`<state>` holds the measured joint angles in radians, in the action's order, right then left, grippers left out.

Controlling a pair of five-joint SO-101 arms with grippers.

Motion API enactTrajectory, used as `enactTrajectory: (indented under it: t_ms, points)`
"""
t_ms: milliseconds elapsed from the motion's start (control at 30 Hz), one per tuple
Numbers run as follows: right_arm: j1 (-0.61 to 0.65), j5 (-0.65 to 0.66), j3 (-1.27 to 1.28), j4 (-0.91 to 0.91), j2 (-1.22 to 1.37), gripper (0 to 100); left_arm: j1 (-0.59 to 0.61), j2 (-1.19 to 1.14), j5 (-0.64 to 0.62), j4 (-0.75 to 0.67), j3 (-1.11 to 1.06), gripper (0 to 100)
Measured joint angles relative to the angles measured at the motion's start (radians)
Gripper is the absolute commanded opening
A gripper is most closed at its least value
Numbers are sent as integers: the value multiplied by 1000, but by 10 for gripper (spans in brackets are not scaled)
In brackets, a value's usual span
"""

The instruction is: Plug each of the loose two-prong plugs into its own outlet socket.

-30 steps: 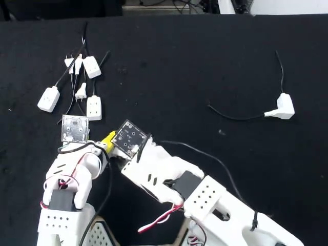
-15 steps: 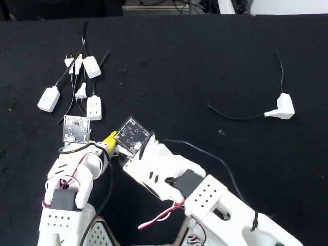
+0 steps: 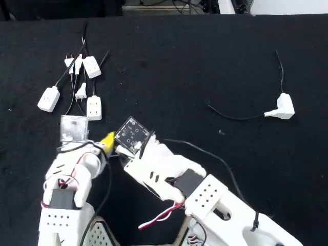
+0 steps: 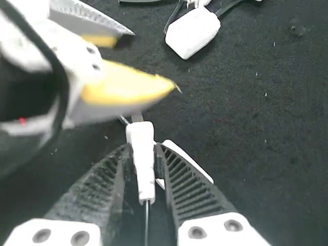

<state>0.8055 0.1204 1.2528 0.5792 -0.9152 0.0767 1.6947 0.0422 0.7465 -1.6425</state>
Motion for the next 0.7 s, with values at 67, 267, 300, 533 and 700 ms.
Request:
enactTrajectory:
  t_ms: [67,267,300,533,700]
  points:
    - [-6,0,-23,41,0,10,34,-2,-28,0,2,249]
    - [-28,-3,-77,147,0,10,61,-2,-60,5,3,249]
    - [-37,-3,-89,167,0,10,61,-2,-60,14,3,249]
    - [-121,-3,-227,308,71,10,60,-120,-32,34,68,249]
    - [-120,-3,-310,382,227,10,60,-351,-32,-26,141,249]
